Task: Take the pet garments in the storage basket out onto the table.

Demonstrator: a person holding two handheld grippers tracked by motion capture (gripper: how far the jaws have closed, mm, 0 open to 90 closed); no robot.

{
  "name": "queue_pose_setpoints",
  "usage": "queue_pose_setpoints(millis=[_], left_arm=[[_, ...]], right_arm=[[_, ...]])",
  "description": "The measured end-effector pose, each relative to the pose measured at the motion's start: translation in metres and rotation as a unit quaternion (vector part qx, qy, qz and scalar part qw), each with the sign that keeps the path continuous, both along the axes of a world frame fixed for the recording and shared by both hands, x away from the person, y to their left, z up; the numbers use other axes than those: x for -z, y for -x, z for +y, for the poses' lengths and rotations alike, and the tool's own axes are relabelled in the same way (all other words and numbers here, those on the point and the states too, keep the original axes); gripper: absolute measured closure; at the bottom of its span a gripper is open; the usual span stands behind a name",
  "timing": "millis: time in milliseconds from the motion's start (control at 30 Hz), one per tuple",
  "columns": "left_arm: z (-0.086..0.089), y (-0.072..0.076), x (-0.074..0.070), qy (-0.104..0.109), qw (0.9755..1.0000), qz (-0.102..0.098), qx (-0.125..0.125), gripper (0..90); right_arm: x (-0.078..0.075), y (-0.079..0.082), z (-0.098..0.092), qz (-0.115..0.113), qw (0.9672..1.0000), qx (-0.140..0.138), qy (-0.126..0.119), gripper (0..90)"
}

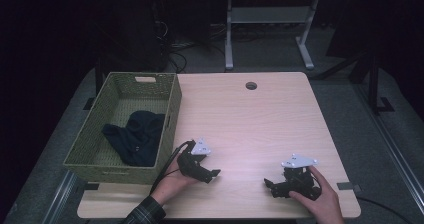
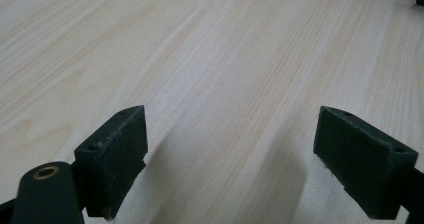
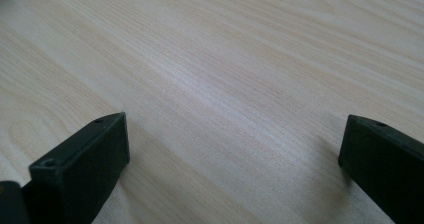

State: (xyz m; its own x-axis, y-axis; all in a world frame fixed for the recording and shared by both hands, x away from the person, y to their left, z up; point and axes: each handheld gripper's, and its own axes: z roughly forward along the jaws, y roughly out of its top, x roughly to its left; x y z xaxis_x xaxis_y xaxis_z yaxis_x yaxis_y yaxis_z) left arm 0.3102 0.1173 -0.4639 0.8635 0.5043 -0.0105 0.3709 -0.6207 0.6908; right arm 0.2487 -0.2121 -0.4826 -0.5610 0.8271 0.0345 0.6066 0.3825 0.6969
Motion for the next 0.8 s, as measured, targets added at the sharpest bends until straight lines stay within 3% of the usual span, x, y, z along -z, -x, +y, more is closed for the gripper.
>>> queue_pose_setpoints(millis=[567, 800], left_arm=[[0.002, -0.001, -0.010, 0.015, 0.9999, 0.004, 0.001, 13.8], [0.000, 0.000, -0.014, 0.010, 0.9999, 0.003, 0.006, 13.8]], right_arm=[[0.000, 0.000, 0.000, 0.000, 1.0000, -0.001, 0.000, 0.0], [0.000, 0.000, 0.000, 0.000, 1.0000, -0.001, 0.000, 0.0]])
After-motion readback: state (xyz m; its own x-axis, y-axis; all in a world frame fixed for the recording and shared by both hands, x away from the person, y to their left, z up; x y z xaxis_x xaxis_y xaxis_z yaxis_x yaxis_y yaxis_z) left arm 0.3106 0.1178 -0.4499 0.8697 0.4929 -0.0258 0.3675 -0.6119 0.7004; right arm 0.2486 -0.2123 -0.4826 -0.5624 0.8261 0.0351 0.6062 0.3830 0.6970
